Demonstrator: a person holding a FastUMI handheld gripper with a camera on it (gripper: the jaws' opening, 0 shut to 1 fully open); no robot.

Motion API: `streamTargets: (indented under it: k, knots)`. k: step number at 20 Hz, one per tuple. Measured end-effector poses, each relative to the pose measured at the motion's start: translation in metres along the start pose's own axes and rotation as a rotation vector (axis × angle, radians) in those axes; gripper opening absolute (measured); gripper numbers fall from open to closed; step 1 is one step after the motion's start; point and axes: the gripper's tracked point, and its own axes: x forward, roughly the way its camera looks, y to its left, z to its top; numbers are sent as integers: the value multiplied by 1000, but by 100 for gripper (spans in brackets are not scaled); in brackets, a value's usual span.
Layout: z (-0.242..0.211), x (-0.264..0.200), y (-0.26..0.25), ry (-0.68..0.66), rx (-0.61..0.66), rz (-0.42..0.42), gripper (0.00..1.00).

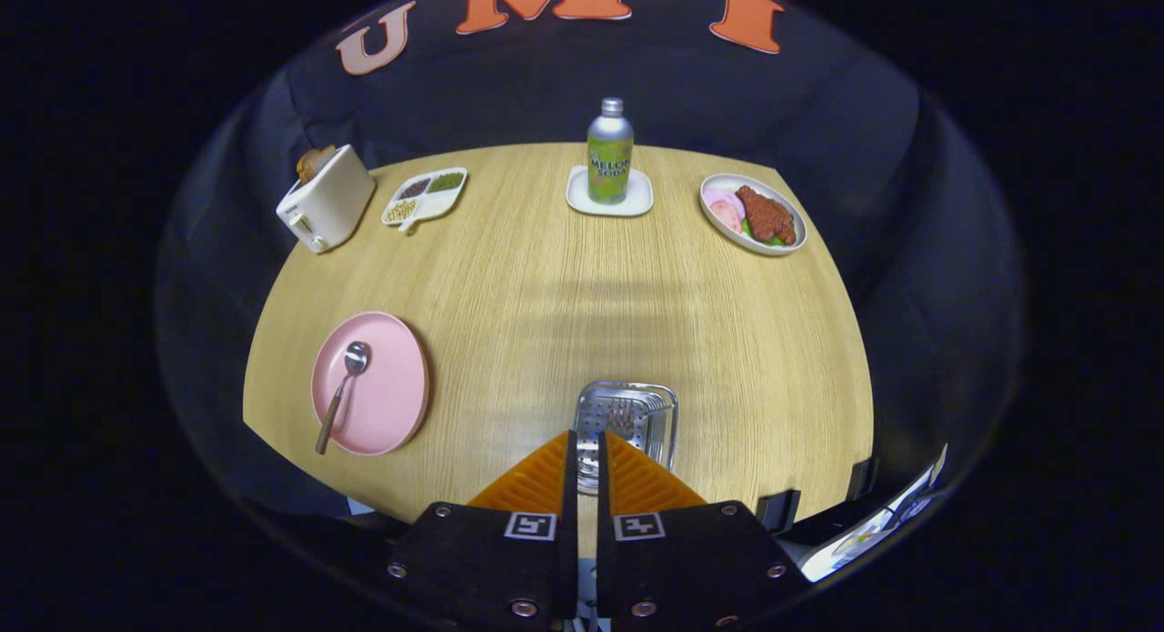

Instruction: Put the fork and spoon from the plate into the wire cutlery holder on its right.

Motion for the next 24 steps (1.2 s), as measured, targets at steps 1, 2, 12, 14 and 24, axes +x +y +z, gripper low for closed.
streamTargets:
  k: [1,2,12,14,24]
  knots:
    - [7,-4,5,-45,24,4,9]
    - [12,-8,9,-93,44,1,9]
    - [60,-46,83,-472,133,42,50]
    - [74,-61,96,-568,111,23,56]
    - [54,-36,197,-566,40,87,85]
